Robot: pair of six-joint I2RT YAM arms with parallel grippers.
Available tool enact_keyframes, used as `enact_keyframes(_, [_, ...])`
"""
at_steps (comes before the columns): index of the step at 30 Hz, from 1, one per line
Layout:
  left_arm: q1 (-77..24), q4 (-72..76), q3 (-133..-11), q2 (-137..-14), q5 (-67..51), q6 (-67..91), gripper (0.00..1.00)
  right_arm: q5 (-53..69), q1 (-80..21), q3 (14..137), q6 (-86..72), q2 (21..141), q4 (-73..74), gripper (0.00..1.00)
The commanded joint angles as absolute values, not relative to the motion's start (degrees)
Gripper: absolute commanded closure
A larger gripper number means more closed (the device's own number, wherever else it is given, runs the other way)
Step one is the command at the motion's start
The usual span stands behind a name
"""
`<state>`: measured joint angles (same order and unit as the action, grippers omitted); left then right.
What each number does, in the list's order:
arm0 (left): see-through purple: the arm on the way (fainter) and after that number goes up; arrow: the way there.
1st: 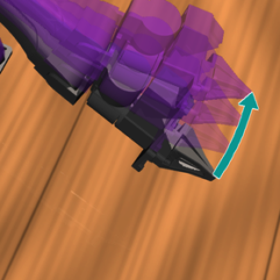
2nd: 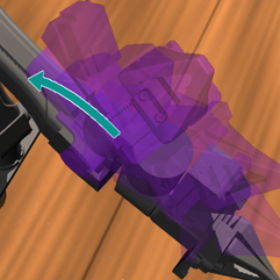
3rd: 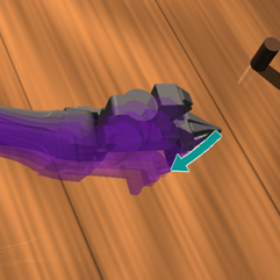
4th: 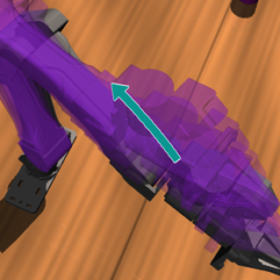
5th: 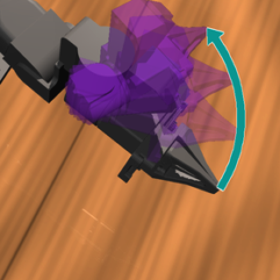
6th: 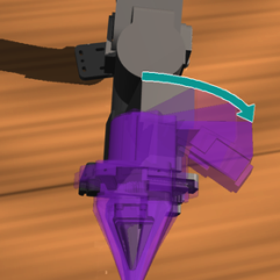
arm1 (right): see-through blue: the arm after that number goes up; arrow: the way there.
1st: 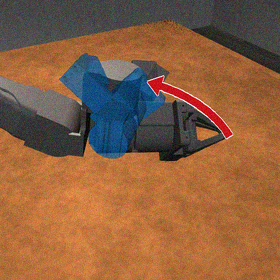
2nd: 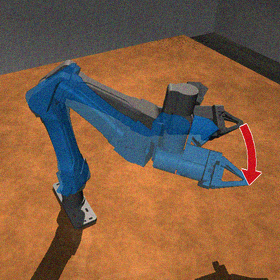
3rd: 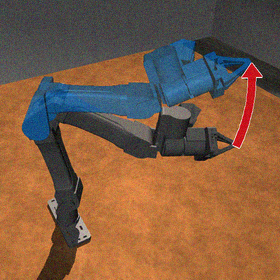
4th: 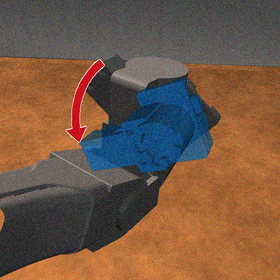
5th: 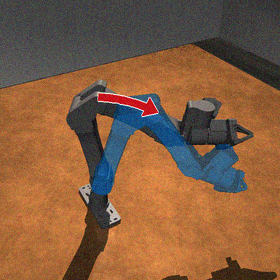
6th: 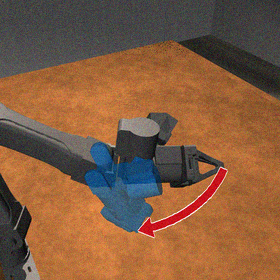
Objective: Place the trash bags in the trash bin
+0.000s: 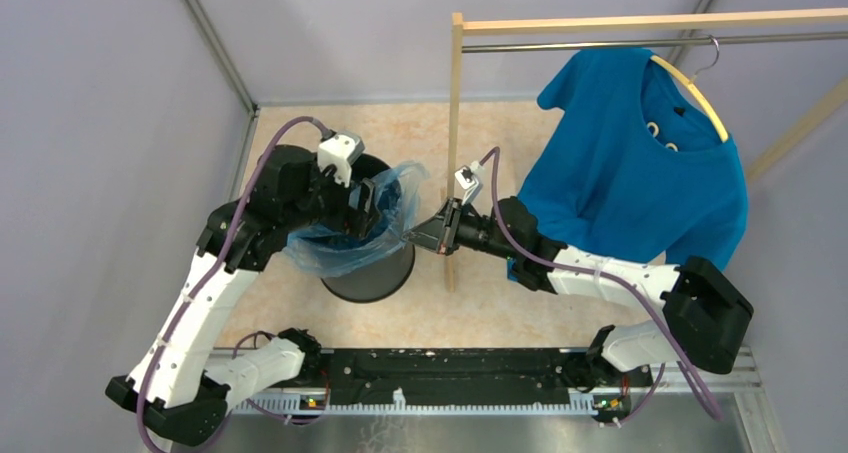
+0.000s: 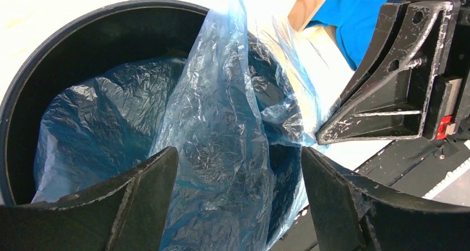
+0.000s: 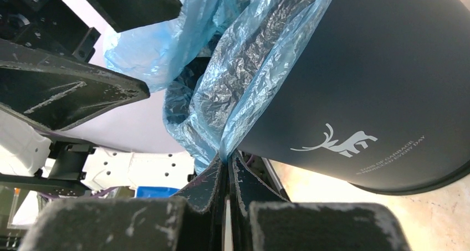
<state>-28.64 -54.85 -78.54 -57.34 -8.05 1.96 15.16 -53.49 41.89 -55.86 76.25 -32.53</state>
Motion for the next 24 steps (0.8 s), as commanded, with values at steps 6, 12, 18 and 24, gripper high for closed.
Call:
enact_keyframes(6, [-29.31, -55.79, -79.31, -58.21, -4.15, -1.42, 0.32, 16.76, -53.09, 41.49, -57.30, 76.16, -37.91, 1.00])
enact_keyframes(12, [-35.05, -57.13, -81.00, -60.34, 6.68, -1.54, 0.24, 17.65, -53.09, 41.05, -58.06, 77.23, -39.64, 1.00])
enact_keyframes(18, [-46.60, -57.28, -80.10, -62.96, 19.44, -0.09, 0.21, 18.84, -53.10, 40.96, -58.62, 78.46, -41.18, 1.00])
enact_keyframes(24, [-51.92, -57.11, -79.88, -64.37, 33.47, 2.86, 0.31, 19.16, -53.09, 40.31, -58.94, 78.48, -41.98, 1.00])
